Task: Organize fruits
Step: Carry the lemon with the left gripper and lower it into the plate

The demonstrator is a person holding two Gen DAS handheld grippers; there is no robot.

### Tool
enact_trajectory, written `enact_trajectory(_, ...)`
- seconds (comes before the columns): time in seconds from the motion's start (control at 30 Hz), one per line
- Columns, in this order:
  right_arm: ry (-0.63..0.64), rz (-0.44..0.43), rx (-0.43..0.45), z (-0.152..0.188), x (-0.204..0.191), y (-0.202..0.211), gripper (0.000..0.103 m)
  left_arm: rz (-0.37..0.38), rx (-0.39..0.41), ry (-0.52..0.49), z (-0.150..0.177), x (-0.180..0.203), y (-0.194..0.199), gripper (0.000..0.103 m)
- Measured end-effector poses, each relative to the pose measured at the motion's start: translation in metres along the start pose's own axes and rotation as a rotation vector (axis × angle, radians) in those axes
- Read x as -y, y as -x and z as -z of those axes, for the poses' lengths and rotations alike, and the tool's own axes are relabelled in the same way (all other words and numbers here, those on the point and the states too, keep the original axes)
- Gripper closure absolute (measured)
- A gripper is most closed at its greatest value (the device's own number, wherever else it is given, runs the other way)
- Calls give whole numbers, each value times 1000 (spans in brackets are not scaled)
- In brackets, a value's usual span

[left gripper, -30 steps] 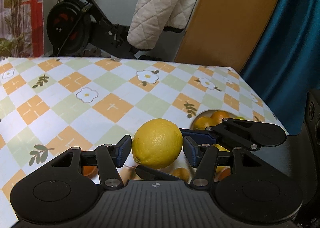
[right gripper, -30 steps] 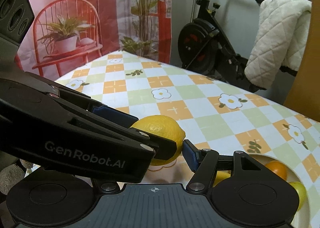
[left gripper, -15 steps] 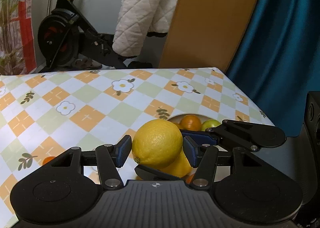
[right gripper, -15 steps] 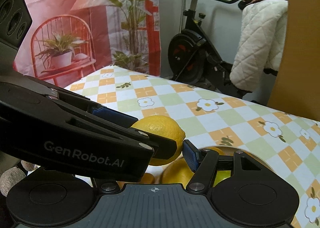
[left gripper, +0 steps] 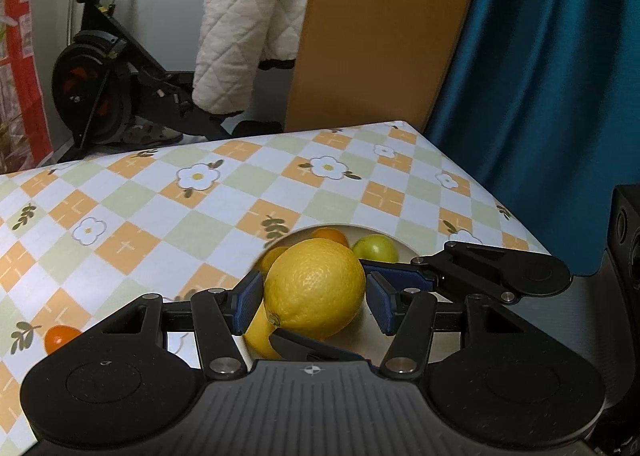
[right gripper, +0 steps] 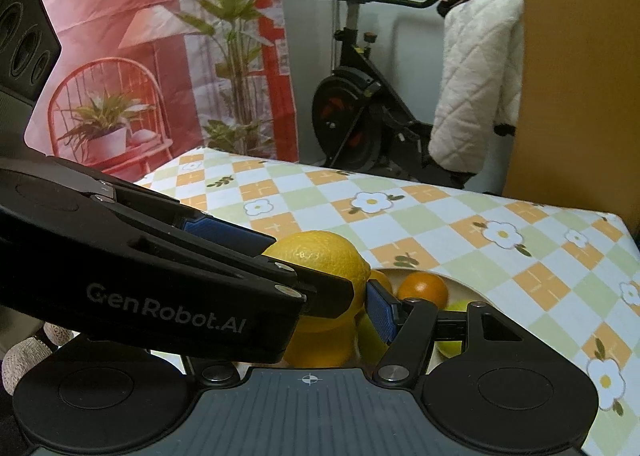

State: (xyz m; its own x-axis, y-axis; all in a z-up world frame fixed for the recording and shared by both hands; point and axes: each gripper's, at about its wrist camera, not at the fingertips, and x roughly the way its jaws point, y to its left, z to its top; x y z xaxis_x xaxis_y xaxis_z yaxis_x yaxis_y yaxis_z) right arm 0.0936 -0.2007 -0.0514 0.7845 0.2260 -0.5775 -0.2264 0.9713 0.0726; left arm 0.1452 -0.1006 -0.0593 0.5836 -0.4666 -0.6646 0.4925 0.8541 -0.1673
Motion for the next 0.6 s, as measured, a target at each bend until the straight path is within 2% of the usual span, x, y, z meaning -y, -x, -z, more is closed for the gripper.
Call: enact_trajectory(0.6,-85,54,24,22,36,21,44,48,-37,-78,-5,35,-19,44)
